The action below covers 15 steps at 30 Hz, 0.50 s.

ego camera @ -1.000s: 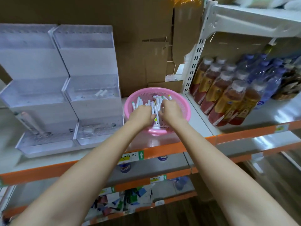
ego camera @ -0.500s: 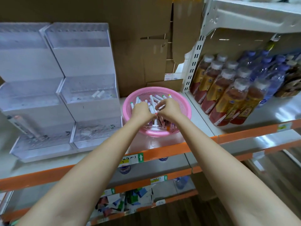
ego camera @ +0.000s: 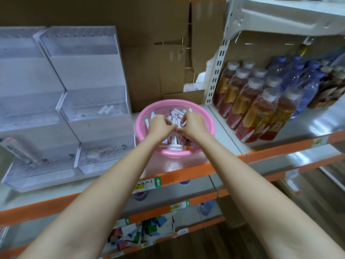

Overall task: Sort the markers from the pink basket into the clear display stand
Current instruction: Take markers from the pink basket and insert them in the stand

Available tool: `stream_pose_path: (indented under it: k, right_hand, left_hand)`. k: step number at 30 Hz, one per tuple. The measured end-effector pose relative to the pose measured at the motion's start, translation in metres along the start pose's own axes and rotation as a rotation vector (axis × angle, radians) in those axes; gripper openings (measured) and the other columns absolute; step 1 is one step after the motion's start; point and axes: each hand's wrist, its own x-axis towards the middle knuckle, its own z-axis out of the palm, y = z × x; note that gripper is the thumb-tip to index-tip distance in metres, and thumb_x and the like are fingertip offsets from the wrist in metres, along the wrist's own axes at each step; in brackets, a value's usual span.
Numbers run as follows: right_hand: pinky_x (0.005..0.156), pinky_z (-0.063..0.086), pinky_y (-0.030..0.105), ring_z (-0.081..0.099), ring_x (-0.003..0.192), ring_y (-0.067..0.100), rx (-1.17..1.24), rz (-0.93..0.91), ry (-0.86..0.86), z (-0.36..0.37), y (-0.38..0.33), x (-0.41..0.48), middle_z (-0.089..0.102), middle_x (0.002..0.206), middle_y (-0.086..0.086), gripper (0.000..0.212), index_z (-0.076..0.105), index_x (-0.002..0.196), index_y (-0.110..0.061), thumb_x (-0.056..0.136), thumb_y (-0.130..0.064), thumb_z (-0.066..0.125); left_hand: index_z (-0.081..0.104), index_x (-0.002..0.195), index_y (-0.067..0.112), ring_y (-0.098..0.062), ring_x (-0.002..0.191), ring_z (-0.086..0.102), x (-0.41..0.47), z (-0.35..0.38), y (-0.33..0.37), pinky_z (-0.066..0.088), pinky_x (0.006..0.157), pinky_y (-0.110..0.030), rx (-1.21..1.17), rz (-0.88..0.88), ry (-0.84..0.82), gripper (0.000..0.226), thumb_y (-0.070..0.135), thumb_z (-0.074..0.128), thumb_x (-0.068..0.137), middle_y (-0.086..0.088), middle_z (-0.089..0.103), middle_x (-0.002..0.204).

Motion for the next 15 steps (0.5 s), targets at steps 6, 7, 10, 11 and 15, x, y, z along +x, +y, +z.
stream_pose_path:
  k: [6,7,10,11,15]
  right_hand:
    - [0.067,0.051,0.031,0.065,0.086,0.028,0.123,0.029,-0.146,-0.005,0.003,0.003,0.065,0.091,0.014,0.019,0.065,0.086,-0.012,0.073,0.001,0.072]
    - [0.065,0.05,0.03,0.063,0.083,0.026,0.15,0.029,-0.138,-0.004,0.004,0.003,0.065,0.095,0.016,0.022,0.062,0.084,-0.014,0.073,0.001,0.072]
    - [0.07,0.051,0.038,0.063,0.087,0.031,0.207,0.009,-0.058,-0.005,0.003,0.001,0.063,0.096,0.015,0.041,0.055,0.104,-0.014,0.071,0.002,0.072]
    - [0.071,0.052,0.041,0.063,0.088,0.032,0.226,-0.007,-0.031,-0.007,0.002,-0.001,0.062,0.094,0.014,0.05,0.052,0.115,-0.013,0.071,0.004,0.069]
    - [0.059,0.051,0.026,0.06,0.073,0.018,0.277,-0.111,0.04,-0.021,-0.006,-0.013,0.06,0.081,0.002,0.063,0.049,0.131,-0.02,0.074,0.008,0.058]
  left_hand:
    - [0.062,0.062,0.004,-0.021,0.055,0.038,0.003,0.002,0.006,0.031,0.054,-0.029,0.022,-0.017,-0.002,0.019,0.012,0.06,0.079,-0.012,0.047,0.056]
    - [0.06,0.065,0.007,-0.021,0.057,0.041,0.003,0.002,0.007,0.033,0.056,-0.03,-0.011,-0.025,0.008,0.015,0.011,0.057,0.079,-0.012,0.048,0.059]
    - [0.059,0.078,0.01,-0.022,0.064,0.048,0.005,0.001,0.009,0.043,0.064,-0.032,-0.198,-0.058,0.053,0.009,0.005,0.052,0.082,-0.01,0.055,0.069]
    - [0.06,0.086,0.009,-0.023,0.07,0.053,0.004,0.001,0.009,0.047,0.069,-0.033,-0.251,-0.061,0.069,0.009,0.005,0.052,0.085,-0.008,0.059,0.077]
    - [0.055,0.118,0.01,-0.019,0.088,0.06,-0.002,-0.007,0.012,0.054,0.081,-0.04,-0.343,0.049,0.152,0.03,0.005,0.054,0.088,-0.002,0.059,0.095]
